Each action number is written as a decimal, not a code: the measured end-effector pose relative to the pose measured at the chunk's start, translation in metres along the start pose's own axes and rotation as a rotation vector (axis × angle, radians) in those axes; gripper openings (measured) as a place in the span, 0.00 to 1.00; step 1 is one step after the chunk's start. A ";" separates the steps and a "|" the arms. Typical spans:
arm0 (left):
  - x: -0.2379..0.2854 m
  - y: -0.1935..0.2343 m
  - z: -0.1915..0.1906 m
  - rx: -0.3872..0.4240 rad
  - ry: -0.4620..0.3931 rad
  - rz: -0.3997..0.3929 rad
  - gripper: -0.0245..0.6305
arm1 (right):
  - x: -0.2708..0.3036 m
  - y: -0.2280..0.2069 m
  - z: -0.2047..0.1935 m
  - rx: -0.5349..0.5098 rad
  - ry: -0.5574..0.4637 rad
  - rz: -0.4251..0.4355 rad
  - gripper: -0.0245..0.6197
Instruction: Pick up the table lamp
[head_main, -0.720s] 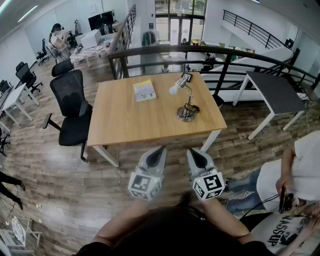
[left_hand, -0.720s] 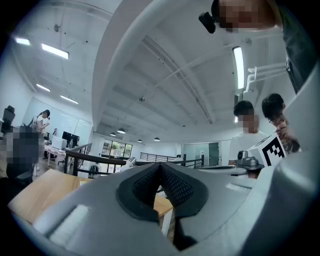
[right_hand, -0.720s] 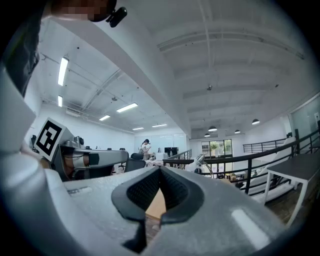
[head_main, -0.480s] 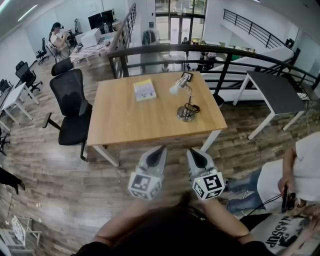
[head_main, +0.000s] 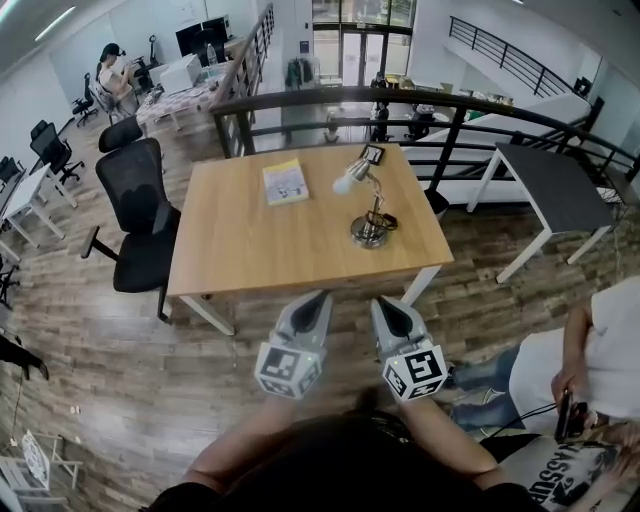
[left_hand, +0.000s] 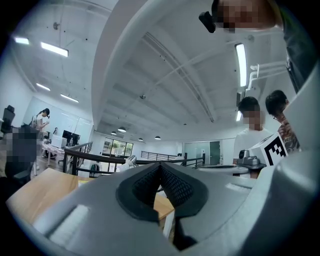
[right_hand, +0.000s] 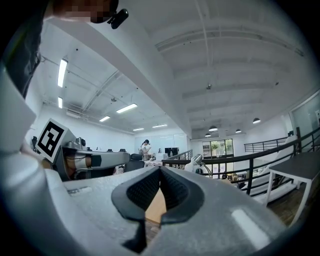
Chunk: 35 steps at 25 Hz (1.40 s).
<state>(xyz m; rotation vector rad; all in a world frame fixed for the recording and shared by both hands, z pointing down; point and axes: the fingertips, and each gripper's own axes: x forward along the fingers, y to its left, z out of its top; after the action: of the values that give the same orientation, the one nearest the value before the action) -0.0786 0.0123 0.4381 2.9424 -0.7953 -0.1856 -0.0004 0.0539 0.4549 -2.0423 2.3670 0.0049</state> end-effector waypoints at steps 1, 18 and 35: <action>0.007 0.001 -0.002 0.002 0.001 0.005 0.04 | 0.003 -0.007 -0.001 0.001 -0.001 0.003 0.04; 0.118 -0.007 -0.006 0.014 0.004 0.127 0.04 | 0.044 -0.114 0.003 0.001 0.006 0.133 0.06; 0.185 0.063 -0.017 -0.009 0.017 0.113 0.04 | 0.125 -0.155 -0.013 0.009 0.033 0.089 0.08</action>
<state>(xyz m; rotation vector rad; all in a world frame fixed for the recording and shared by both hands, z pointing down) 0.0514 -0.1348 0.4444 2.8763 -0.9525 -0.1556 0.1344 -0.0925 0.4679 -1.9457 2.4706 -0.0384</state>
